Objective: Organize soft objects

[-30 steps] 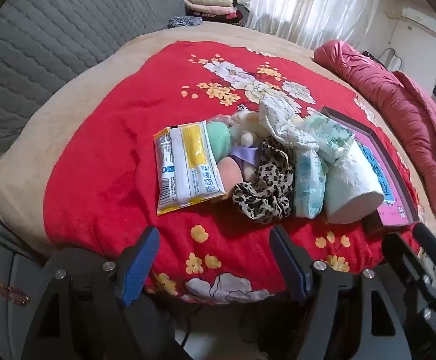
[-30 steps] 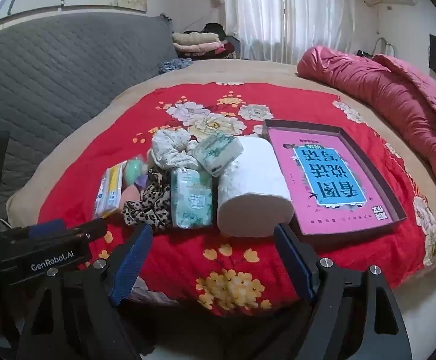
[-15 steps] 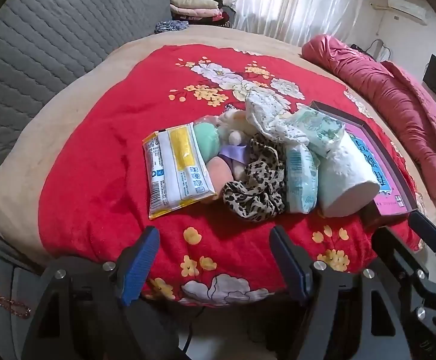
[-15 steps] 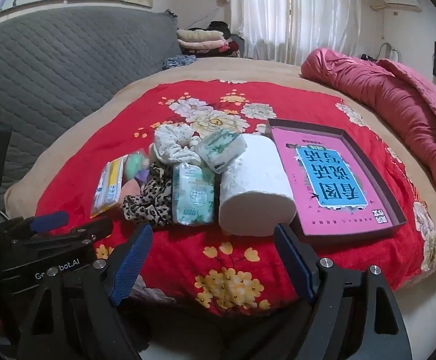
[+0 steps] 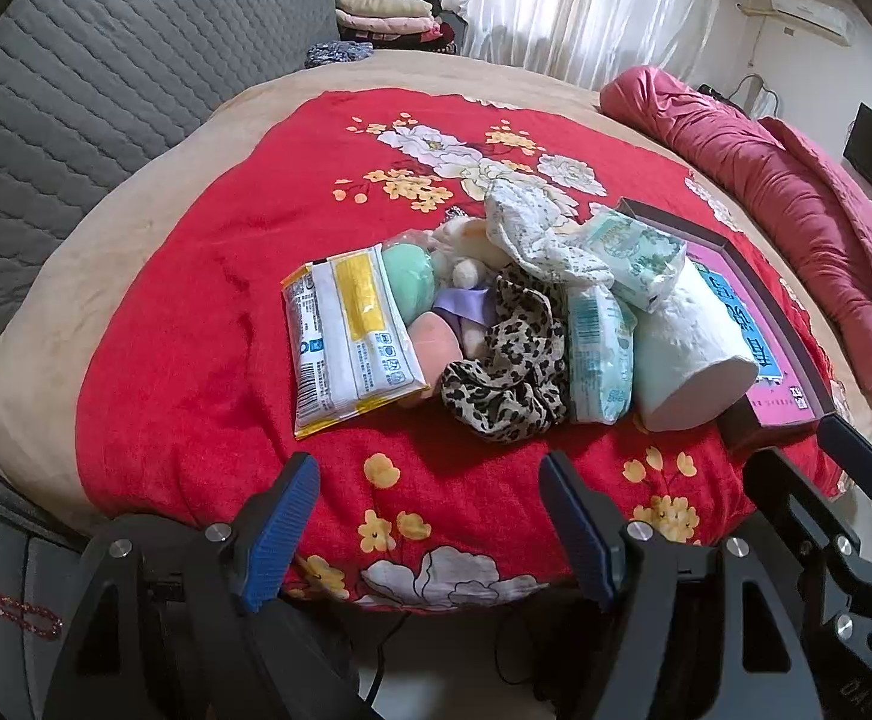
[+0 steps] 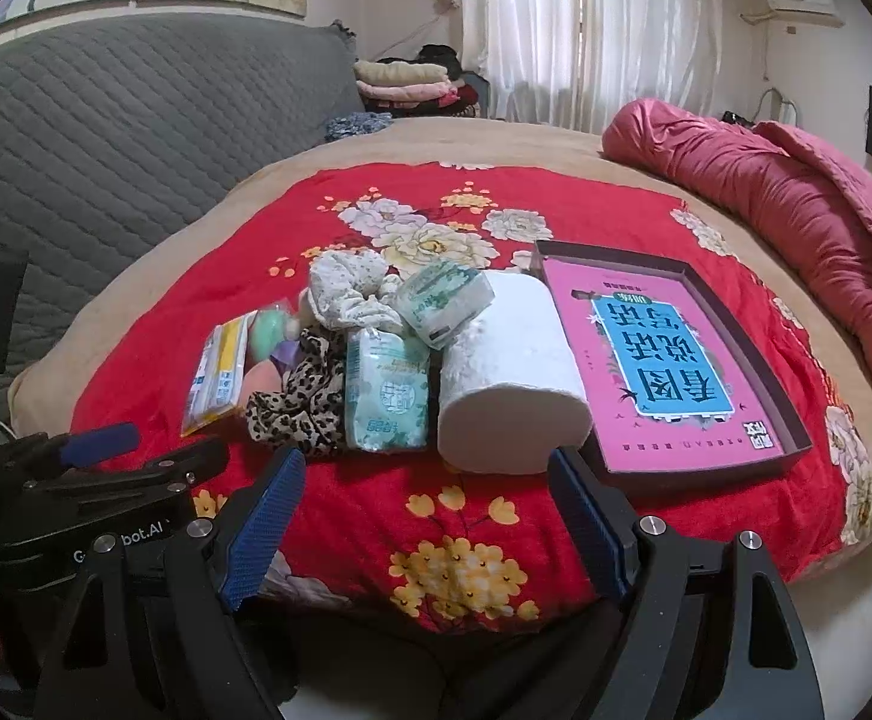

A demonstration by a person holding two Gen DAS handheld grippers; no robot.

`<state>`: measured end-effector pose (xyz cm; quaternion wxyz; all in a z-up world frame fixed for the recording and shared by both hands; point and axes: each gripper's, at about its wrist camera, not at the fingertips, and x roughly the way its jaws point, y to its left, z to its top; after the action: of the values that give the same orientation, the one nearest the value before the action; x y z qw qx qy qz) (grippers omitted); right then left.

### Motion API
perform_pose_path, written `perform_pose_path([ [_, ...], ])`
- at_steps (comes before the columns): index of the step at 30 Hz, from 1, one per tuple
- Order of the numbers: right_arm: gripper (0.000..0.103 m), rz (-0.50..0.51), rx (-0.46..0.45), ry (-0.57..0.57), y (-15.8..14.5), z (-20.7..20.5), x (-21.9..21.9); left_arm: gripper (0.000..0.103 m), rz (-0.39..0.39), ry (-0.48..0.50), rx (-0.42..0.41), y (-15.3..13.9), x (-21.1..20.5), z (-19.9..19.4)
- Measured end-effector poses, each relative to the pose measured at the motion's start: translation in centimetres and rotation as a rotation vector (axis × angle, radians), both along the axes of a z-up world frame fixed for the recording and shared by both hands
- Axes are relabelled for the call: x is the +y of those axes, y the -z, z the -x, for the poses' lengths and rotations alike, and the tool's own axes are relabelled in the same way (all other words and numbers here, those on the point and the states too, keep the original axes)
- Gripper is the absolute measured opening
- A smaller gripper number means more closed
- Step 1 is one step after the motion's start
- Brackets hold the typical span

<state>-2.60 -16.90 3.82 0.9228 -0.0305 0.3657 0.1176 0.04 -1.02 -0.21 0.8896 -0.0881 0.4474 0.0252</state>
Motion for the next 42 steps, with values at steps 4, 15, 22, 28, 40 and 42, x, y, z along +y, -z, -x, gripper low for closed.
perform_pose_path([
  [4,0.084,-0.001,0.002,0.000,0.04,-0.02,-0.03,0.075,-0.013,0.004,0.005,0.15,-0.21,-0.09],
  [15,0.084,0.000,0.007,-0.001,0.23,-0.21,0.02,0.075,-0.012,0.011,-0.001,0.09,-0.22,-0.04],
  [22,0.084,-0.001,0.012,-0.006,0.45,-0.40,0.20,0.075,-0.020,0.017,-0.005,0.00,-0.40,-0.06],
  [28,0.084,0.001,0.014,-0.009,0.62,-0.45,0.23,0.075,-0.021,0.017,-0.007,-0.01,-0.46,-0.01],
  [40,0.084,0.002,0.015,-0.013,0.75,-0.37,0.33,0.075,-0.021,0.009,-0.013,-0.06,-0.32,-0.14],
  [42,0.084,0.001,0.016,-0.012,0.74,-0.40,0.33,0.075,-0.021,0.008,-0.013,-0.05,-0.25,-0.16],
])
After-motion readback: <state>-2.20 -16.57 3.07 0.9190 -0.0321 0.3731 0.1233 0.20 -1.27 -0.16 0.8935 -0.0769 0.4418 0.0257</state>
